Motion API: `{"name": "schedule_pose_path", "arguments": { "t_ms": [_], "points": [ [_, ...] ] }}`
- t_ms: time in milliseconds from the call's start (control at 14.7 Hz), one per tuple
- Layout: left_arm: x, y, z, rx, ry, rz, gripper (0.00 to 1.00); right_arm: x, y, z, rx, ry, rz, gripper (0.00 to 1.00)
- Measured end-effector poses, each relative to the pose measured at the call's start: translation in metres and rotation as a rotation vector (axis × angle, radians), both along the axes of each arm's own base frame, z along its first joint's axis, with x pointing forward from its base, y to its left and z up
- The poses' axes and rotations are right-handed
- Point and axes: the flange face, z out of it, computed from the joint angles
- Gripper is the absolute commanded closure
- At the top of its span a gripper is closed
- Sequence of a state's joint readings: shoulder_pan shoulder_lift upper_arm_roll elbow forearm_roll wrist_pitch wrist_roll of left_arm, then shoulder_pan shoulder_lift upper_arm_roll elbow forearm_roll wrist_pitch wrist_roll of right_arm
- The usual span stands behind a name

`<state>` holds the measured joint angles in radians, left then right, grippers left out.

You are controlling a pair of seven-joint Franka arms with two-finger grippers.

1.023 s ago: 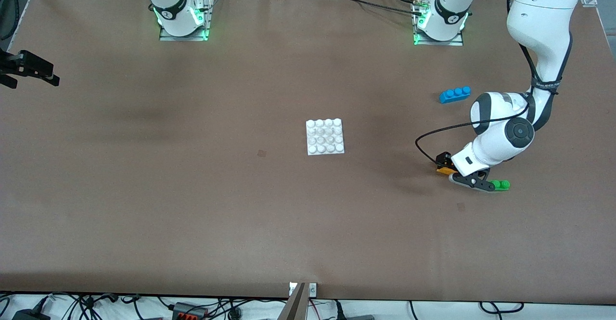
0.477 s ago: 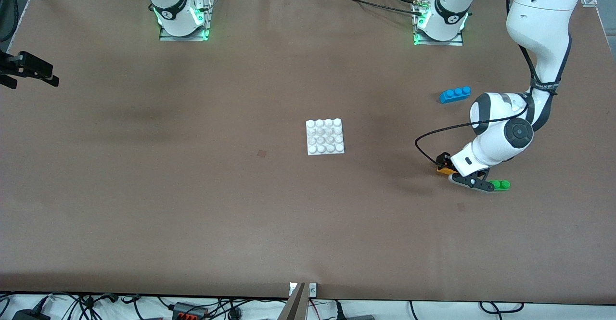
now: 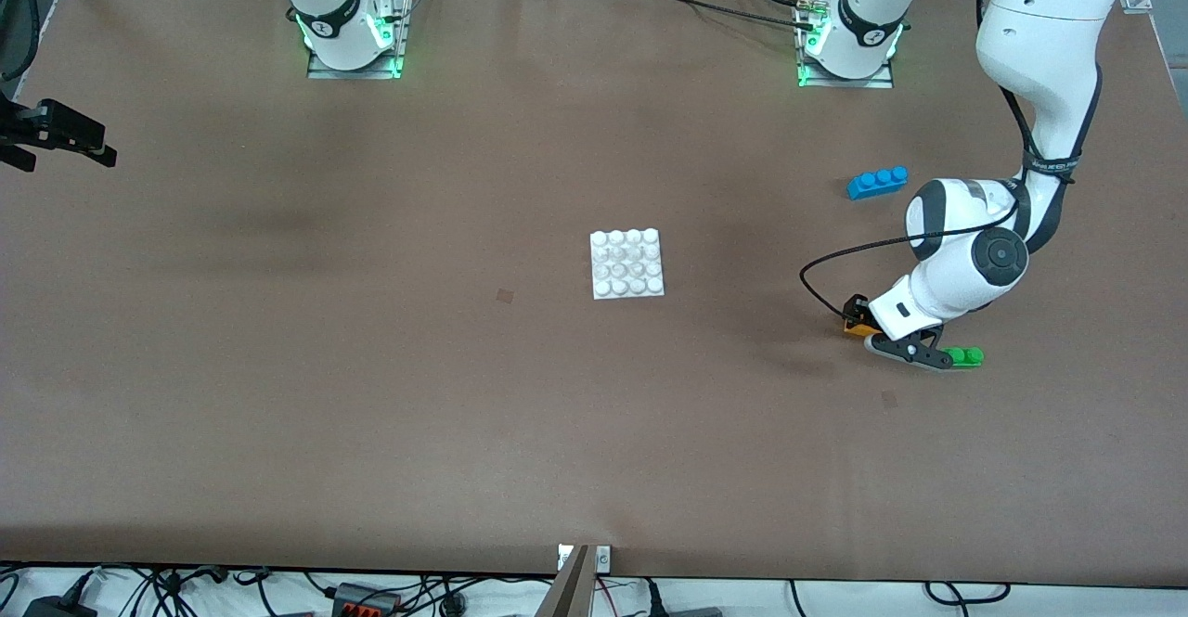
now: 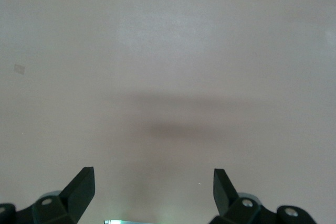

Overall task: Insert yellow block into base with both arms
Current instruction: 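Lift the yellow block and carry it over the white base with the left gripper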

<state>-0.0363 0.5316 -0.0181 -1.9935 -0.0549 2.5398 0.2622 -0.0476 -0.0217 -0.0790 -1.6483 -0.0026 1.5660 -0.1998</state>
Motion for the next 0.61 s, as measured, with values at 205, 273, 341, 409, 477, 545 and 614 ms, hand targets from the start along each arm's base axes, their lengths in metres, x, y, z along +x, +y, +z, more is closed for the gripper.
{"name": "schedule_pose_path", "arguments": {
  "t_ms": [205,273,341,409,477,545,614],
  "points": [
    [0.0002,-0.0002,0.0004,0.000,-0.001,0.000,0.39,0.0000,0.0001,0.0000,0.000,0.000,0.000,0.00],
    [0.0003,-0.0003,0.0008,0.000,-0.001,-0.001,0.40,0.0000,0.0001,0.0000,0.000,0.000,0.000,0.00],
    [0.0002,-0.0003,0.0006,0.000,-0.001,-0.001,0.41,0.0000,0.0001,0.0000,0.000,0.000,0.000,0.00],
    [0.0002,-0.0003,0.0006,0.000,-0.001,-0.001,0.41,0.0000,0.0001,0.0000,0.000,0.000,0.000,0.00],
    [0.0002,-0.0003,0.0006,0.000,-0.001,-0.001,0.41,0.0000,0.0001,0.0000,0.000,0.000,0.000,0.00],
    [0.0002,-0.0004,0.0006,0.000,-0.001,-0.001,0.41,0.0000,0.0001,0.0000,0.000,0.000,0.000,0.00],
    [0.0001,-0.0007,0.0005,0.000,0.000,-0.001,0.41,0.0000,0.0001,0.0000,0.000,0.000,0.000,0.00]
  ]
}}
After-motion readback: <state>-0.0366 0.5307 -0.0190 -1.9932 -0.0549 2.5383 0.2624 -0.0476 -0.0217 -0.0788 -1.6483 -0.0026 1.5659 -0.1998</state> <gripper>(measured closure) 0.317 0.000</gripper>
